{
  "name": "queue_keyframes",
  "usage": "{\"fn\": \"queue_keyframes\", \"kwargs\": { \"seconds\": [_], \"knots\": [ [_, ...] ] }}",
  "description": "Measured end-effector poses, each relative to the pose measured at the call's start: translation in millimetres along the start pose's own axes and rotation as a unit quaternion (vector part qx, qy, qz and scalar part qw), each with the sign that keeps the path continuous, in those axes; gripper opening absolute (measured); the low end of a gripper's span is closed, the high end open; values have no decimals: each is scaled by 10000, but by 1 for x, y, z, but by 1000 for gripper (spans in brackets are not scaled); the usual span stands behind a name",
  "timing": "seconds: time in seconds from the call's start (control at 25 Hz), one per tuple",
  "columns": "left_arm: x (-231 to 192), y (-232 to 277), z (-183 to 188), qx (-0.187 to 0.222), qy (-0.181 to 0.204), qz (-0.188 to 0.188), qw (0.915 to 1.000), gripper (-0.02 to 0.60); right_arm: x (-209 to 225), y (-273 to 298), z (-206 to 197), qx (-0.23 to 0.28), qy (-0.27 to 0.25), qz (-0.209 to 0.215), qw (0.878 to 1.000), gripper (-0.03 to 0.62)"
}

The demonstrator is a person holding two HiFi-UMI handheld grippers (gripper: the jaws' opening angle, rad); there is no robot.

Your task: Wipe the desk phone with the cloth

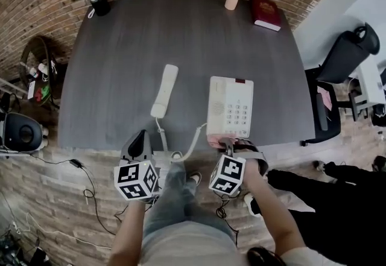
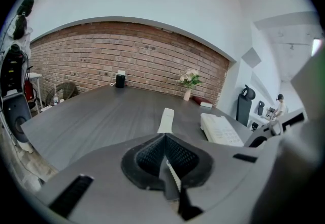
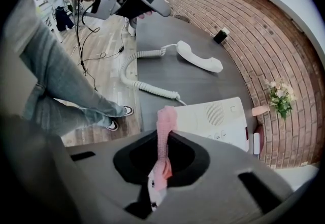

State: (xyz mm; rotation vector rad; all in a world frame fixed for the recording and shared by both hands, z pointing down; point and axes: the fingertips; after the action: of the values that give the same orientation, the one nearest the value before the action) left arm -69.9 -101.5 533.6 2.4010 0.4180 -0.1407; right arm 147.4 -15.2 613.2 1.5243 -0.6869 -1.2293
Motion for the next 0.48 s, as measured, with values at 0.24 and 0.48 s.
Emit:
{"fn": "queue_keyframes", "kwargs": {
  "seconds": [0.24, 0.48],
  "knots": [
    [11, 9, 9, 41, 1, -108, 9999, 5, -2, -19, 0, 167, 111, 129, 9997, 23],
    [19, 20, 35, 232, -37, -203, 9995, 5, 32, -31, -20, 86, 298, -93, 9995, 23]
  ]
}}
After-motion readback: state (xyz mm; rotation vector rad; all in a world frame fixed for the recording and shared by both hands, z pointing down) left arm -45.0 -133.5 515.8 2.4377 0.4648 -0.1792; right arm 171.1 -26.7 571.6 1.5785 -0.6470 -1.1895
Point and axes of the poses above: the fingertips, and each gripper's own axes: y forward along the fingers, x to its right, z out of its top, and after that the axes turned 10 degrees about -x, right-handed
